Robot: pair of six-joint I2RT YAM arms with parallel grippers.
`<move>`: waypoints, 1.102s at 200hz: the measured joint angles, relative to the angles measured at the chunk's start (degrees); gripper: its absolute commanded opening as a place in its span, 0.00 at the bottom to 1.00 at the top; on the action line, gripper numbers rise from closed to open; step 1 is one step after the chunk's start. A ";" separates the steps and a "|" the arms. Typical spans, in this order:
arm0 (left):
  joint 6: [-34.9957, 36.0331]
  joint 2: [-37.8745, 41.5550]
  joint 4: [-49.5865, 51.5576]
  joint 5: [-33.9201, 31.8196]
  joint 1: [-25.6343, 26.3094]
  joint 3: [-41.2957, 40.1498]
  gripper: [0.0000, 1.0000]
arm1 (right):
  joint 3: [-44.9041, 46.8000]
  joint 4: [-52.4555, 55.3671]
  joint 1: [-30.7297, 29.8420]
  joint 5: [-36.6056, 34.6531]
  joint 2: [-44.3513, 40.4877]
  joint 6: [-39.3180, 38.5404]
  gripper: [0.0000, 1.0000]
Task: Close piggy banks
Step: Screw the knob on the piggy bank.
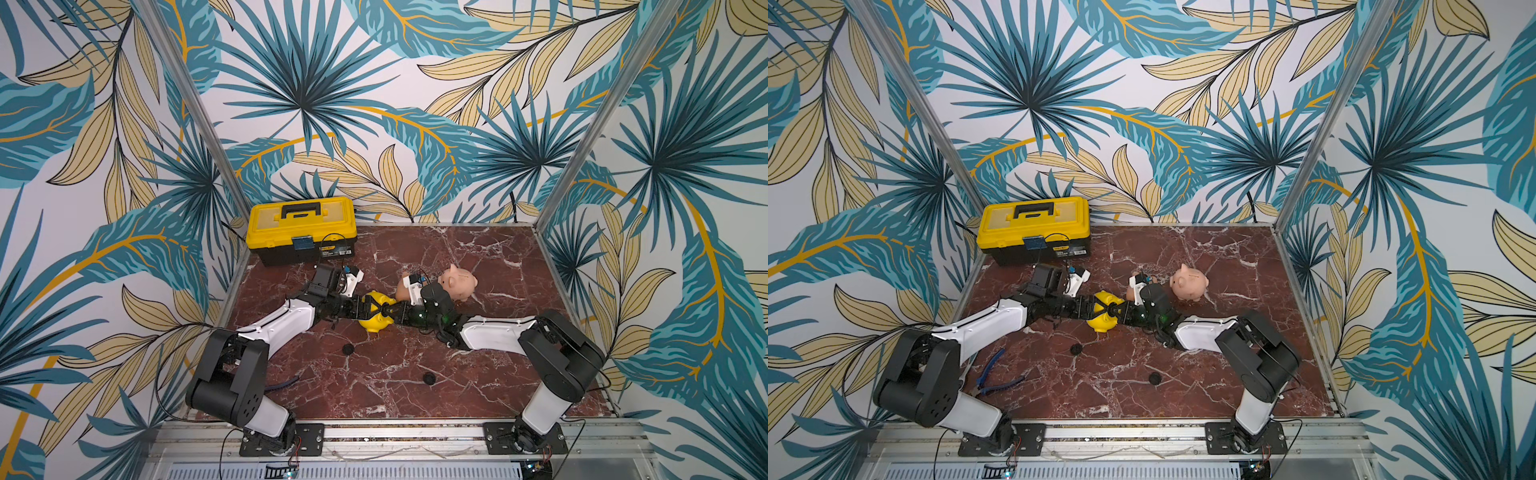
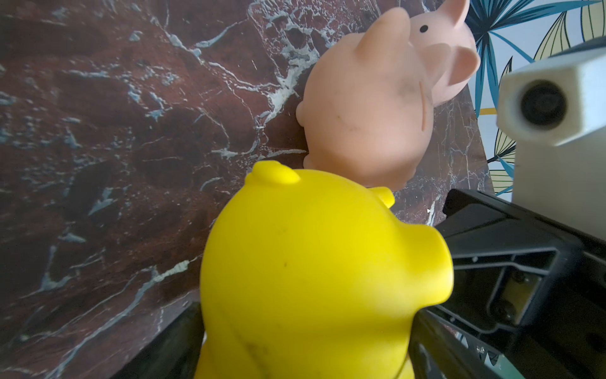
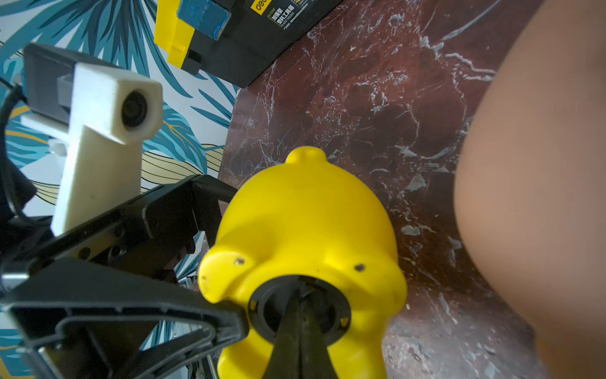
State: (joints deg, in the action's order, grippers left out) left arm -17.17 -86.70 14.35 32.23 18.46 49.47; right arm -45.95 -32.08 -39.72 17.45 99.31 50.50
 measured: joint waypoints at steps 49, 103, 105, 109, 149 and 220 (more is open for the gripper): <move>-0.42 0.04 -0.07 -0.33 0.02 -0.02 0.92 | 0.00 -0.39 -0.02 -0.48 0.15 4.81 0.00; -0.87 0.13 -0.22 -1.20 0.37 -0.02 0.92 | 0.00 -0.24 -0.07 -1.20 0.15 10.32 0.00; -0.90 0.13 -0.24 -1.20 0.39 -0.02 0.92 | 0.00 -0.24 -0.07 -1.20 0.15 10.47 0.00; -0.92 0.13 -0.24 -1.20 0.39 -0.02 0.92 | 0.00 -0.22 -0.07 -1.25 0.15 10.86 0.00; -1.36 0.13 -0.44 -1.55 0.55 -0.02 0.92 | -0.15 0.28 -0.13 -1.64 0.13 12.28 0.00; -1.68 0.13 -0.46 -2.03 0.83 0.02 0.92 | -1.64 3.23 -0.17 -2.75 -0.22 10.67 0.23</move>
State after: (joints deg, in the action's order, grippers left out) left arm -18.85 -86.56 13.89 30.20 19.29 49.50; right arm -47.59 -28.84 -39.90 14.70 99.09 61.17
